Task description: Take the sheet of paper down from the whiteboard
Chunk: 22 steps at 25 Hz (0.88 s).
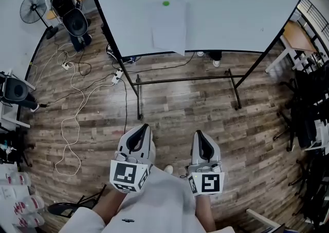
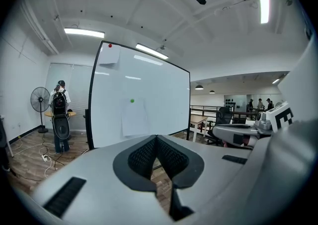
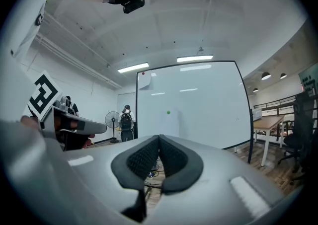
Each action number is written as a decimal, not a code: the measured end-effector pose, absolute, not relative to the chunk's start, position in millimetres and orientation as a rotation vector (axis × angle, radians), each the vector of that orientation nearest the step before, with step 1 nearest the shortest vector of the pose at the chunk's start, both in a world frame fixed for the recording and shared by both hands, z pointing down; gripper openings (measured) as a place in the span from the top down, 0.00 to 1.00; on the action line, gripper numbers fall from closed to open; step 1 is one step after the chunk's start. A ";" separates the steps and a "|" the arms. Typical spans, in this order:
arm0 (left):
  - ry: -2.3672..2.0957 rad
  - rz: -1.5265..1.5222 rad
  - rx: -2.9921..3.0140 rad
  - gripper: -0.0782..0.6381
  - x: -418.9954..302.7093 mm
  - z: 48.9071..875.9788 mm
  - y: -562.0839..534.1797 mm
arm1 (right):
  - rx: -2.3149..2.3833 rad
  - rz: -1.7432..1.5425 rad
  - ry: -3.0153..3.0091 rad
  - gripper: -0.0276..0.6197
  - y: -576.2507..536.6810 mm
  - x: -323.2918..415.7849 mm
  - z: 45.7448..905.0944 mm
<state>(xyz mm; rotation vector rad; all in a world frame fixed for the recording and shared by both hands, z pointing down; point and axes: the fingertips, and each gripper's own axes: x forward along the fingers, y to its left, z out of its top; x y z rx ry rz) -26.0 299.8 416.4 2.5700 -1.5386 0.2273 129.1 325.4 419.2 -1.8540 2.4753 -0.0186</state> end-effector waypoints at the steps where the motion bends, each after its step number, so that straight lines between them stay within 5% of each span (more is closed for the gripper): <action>1: -1.538 0.222 2.567 0.88 -27.4 417.1 293.4 | -1.853 -0.016 2.480 0.94 318.7 126.9 419.2; 22: -1.358 0.141 2.601 0.88 -89.7 401.9 9.0 | -2.037 -0.074 2.419 0.94 48.5 69.6 400.7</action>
